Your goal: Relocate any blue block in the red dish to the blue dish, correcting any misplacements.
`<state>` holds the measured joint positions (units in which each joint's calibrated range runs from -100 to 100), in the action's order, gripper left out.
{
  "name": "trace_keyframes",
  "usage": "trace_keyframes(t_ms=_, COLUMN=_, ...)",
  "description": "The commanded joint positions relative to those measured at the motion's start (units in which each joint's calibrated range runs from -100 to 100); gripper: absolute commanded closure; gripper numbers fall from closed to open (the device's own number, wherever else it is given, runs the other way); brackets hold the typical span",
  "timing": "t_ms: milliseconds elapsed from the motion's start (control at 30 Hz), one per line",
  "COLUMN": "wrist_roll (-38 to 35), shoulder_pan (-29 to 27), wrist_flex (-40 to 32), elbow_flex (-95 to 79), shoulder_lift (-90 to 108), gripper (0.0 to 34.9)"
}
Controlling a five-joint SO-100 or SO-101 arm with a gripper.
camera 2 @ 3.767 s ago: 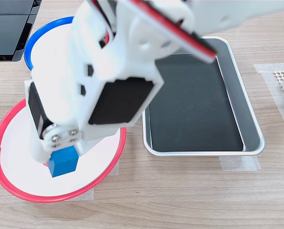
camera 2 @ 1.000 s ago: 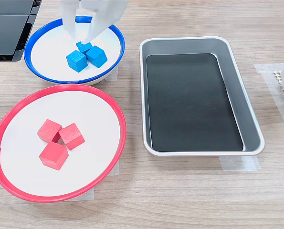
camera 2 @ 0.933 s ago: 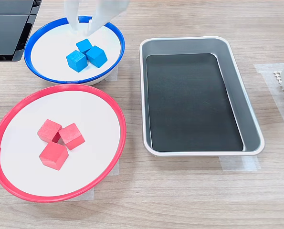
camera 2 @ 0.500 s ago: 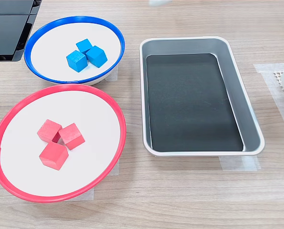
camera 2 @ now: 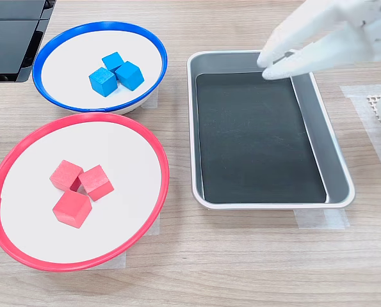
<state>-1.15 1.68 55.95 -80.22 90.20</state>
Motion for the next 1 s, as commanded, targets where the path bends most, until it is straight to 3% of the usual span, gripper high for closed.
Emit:
trace_keyframes(t_ms=0, wrist_roll=0.34, shoulder_pan=0.15, wrist_flex=1.29, elbow_flex=-5.03, shoulder_lift=6.05, gripper=34.9)
trace_keyframes(t_ms=333, wrist_roll=0.98, shoulder_pan=-0.32, wrist_flex=6.74, elbow_flex=-9.22, shoulder_lift=8.78, gripper=34.9)
trace_keyframes(t_ms=967, wrist_roll=1.03, shoulder_pan=-1.07, wrist_flex=9.54, elbow_flex=-14.23, shoulder_lift=8.78, gripper=34.9)
